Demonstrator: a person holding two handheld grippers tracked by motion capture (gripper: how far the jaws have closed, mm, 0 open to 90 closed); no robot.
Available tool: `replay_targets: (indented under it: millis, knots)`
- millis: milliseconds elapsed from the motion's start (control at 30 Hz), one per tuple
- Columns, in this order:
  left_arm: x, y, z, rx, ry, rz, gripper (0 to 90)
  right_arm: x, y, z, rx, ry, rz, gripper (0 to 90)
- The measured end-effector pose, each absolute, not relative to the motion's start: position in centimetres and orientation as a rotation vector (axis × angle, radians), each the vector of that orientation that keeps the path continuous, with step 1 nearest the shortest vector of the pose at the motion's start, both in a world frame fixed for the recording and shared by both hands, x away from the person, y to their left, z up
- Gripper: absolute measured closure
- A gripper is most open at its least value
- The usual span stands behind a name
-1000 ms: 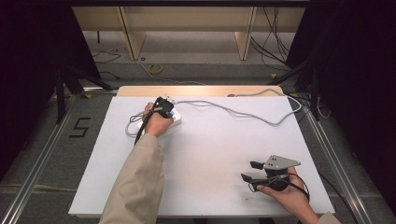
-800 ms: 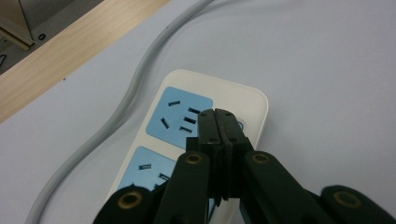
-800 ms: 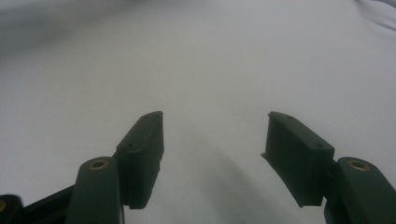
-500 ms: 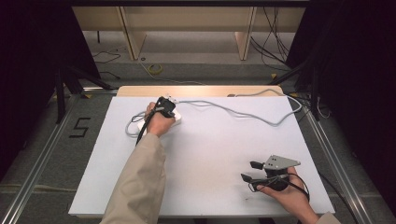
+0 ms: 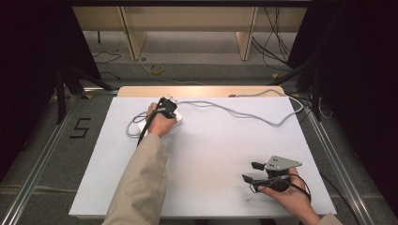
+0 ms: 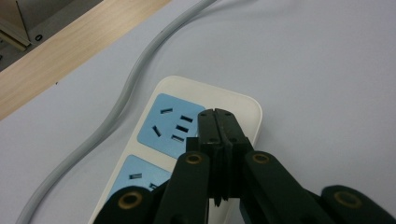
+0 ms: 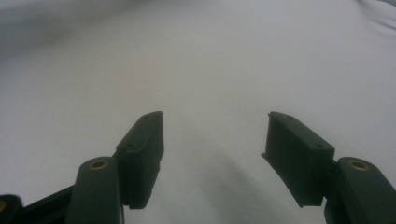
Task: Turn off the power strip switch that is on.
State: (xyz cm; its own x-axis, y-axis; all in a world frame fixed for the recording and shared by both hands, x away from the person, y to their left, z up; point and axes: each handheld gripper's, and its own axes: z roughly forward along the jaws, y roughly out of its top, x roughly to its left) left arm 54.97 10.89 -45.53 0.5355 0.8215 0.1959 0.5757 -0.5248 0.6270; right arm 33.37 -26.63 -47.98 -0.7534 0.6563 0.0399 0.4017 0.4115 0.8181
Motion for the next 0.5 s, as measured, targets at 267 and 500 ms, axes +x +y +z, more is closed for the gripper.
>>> replay_targets:
  millis: [267,500]
  knots:
    - [55.02,11.1,-45.56,2.286,1.14,0.656,89.8,33.36,-26.61,-47.98,0.918,2.384,1.261,38.0]
    - [55.01,11.18,-45.55,2.284,1.14,0.646,89.8,33.38,-26.6,-47.99,0.913,2.384,1.262,37.9]
